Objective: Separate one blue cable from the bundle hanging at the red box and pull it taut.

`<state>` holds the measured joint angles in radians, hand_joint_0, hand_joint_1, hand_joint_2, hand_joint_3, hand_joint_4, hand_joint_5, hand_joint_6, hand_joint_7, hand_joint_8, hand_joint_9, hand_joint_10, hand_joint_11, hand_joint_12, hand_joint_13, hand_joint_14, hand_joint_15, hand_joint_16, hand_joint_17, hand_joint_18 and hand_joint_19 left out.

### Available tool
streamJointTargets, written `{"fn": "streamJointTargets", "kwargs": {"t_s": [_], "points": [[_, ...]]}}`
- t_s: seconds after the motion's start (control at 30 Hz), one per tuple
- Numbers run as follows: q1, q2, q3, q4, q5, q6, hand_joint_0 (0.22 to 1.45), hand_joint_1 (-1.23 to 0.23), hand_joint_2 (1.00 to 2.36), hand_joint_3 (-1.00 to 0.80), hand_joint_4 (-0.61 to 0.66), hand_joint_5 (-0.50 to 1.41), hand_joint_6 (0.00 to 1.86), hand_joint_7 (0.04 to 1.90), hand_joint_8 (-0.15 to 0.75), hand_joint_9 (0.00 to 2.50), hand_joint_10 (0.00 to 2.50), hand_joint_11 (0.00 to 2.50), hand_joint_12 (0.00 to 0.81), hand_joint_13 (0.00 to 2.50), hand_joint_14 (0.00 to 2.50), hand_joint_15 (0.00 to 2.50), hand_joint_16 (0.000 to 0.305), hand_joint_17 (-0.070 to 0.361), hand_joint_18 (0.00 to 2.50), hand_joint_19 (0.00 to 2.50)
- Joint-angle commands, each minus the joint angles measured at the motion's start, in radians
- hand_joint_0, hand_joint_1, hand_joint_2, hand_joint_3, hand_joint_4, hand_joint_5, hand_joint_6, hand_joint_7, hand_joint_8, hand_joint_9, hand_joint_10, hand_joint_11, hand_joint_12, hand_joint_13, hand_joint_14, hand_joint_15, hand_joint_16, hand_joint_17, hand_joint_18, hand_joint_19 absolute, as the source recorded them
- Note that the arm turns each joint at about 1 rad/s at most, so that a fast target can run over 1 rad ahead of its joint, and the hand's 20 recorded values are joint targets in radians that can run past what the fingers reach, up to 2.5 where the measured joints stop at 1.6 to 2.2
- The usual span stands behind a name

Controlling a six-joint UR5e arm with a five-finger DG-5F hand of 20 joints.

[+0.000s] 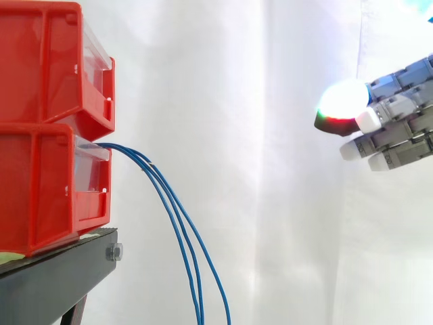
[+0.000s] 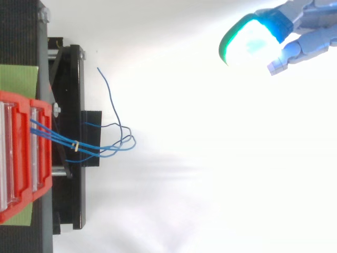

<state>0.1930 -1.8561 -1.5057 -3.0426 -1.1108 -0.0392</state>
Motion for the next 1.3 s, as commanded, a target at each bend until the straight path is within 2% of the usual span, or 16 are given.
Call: {"fn": "streamJointTargets", "kwargs": {"t_s": [0.0, 0.17, 0.37, 0.87, 1.07, 1.1, 1.23, 1.27], "points": [[0.000, 0.000, 0.002, 0.001, -0.004, 0.001, 0.50, -0.56, 1.00, -0.49, 0.26, -0.23, 0.50, 0.75, 0.338, 0.42, 0.00, 0.04, 0.323, 0.24, 0.00, 0.00, 0.039, 0.088, 0.05, 0.00], [0.002, 0.000, 0.002, 0.001, -0.003, -0.004, 0.50, -0.63, 1.00, -0.50, 0.25, -0.23, 0.50, 0.75, 0.319, 0.42, 0.00, 0.07, 0.288, 0.29, 0.00, 0.00, 0.032, 0.072, 0.13, 0.01], [0.005, 0.000, 0.002, 0.004, 0.000, -0.010, 0.50, -0.67, 1.00, -0.50, 0.24, -0.23, 0.50, 0.76, 0.308, 0.42, 0.00, 0.08, 0.283, 0.34, 0.00, 0.00, 0.031, 0.069, 0.19, 0.02], [0.017, -0.003, 0.001, 0.039, 0.016, -0.059, 0.50, -0.68, 1.00, -0.50, 0.24, -0.23, 0.50, 0.76, 0.310, 0.45, 0.00, 0.10, 0.282, 0.38, 0.00, 0.01, 0.030, 0.068, 0.23, 0.05], [0.023, -0.055, 0.002, 0.051, 0.016, -0.048, 0.50, -0.67, 1.00, -0.50, 0.25, -0.23, 0.50, 0.76, 0.313, 0.47, 0.00, 0.11, 0.282, 0.39, 0.00, 0.02, 0.030, 0.067, 0.24, 0.05], [0.023, -0.069, 0.002, 0.061, 0.016, -0.047, 0.50, -0.67, 1.00, -0.50, 0.25, -0.23, 0.50, 0.76, 0.313, 0.47, 0.00, 0.11, 0.283, 0.39, 0.00, 0.02, 0.030, 0.067, 0.24, 0.05], [0.029, -0.083, 0.002, 0.096, 0.020, -0.057, 0.50, -0.67, 1.00, -0.50, 0.25, -0.23, 0.50, 0.76, 0.312, 0.48, 0.00, 0.11, 0.283, 0.40, 0.00, 0.02, 0.030, 0.067, 0.24, 0.05], [0.032, -0.098, 0.002, 0.113, 0.023, -0.061, 0.50, -0.67, 1.00, -0.50, 0.25, -0.23, 0.50, 0.76, 0.312, 0.48, 0.00, 0.12, 0.283, 0.40, 0.00, 0.03, 0.030, 0.067, 0.25, 0.05]]}}
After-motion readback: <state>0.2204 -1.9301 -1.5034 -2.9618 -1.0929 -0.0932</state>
